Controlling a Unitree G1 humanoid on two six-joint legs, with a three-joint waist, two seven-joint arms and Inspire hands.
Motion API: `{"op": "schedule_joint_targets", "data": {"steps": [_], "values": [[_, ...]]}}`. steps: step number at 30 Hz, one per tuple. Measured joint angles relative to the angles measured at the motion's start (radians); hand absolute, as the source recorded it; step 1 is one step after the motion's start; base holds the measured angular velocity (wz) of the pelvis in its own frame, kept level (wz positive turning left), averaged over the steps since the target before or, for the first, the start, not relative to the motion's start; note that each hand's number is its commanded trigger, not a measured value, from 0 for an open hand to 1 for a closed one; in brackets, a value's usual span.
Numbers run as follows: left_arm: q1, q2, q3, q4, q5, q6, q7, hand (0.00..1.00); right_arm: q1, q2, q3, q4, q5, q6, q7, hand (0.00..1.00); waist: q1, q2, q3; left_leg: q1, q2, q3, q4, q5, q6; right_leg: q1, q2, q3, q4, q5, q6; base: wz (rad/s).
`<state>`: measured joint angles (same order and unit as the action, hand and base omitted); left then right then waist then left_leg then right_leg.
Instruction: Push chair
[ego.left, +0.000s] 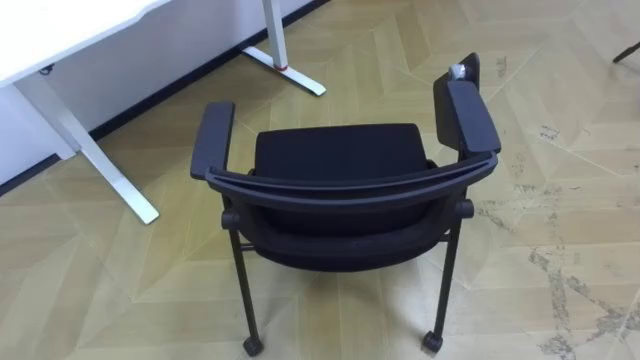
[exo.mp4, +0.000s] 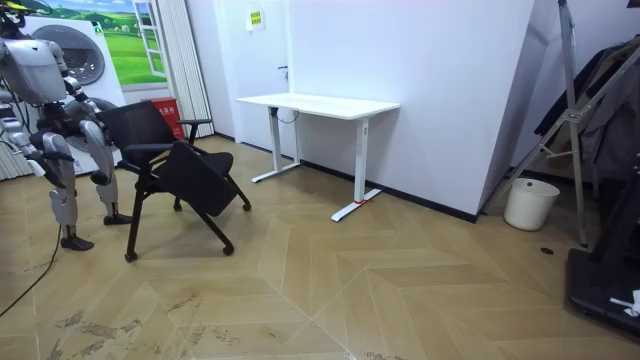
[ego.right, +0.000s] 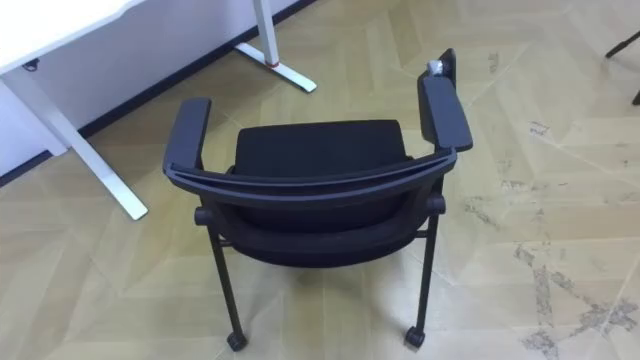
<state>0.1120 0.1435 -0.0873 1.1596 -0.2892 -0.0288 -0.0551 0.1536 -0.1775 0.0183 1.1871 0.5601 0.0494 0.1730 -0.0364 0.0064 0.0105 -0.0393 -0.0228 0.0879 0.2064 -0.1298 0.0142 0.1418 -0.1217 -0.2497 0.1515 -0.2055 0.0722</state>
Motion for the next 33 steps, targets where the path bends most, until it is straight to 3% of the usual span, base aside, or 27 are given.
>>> {"op": "schedule_joint_targets", "data": {"steps": [3,14,21,28,33], "values": [[0.003,0.000,0.018,0.000,0.009,0.000,0.002,0.00,-0.005,0.011,-0.010,0.002,-0.007,0.001,-0.007,0.00,-0.014,-0.005,-0.0003,-0.001,0.001,0.001,0.000,0.000,0.000,-0.001,0.001,0.001,0.000,0.000,0.000,0.00],[0.004,-0.006,0.037,0.005,0.016,0.002,0.001,0.00,-0.018,0.014,-0.023,0.016,-0.020,0.017,-0.021,0.00,-0.014,-0.007,-0.0031,-0.001,0.001,-0.001,0.000,0.000,0.000,0.000,0.001,0.001,0.000,0.000,0.000,0.00],[0.016,-0.012,0.055,0.007,-0.031,0.024,0.001,0.00,-0.020,0.025,-0.050,0.053,-0.025,0.038,-0.032,0.00,-0.016,-0.008,-0.0036,-0.001,0.000,0.001,-0.001,-0.001,0.000,0.000,0.000,0.000,-0.006,-0.001,0.001,-0.01],[0.045,-0.031,0.126,0.008,-0.073,0.026,0.006,0.00,-0.018,0.032,-0.082,0.058,-0.047,0.039,-0.056,0.00,-0.013,-0.010,-0.0078,0.015,0.001,0.010,0.006,-0.016,-0.001,0.017,0.000,0.016,-0.012,-0.001,0.002,-0.05],[0.038,-0.034,0.165,0.008,-0.069,0.032,0.021,0.00,-0.020,0.028,-0.083,0.056,-0.055,0.038,-0.056,0.00,-0.009,-0.004,-0.0062,0.013,0.012,0.017,0.031,-0.035,-0.003,0.016,0.006,0.025,0.003,-0.002,0.002,-0.05]]}}
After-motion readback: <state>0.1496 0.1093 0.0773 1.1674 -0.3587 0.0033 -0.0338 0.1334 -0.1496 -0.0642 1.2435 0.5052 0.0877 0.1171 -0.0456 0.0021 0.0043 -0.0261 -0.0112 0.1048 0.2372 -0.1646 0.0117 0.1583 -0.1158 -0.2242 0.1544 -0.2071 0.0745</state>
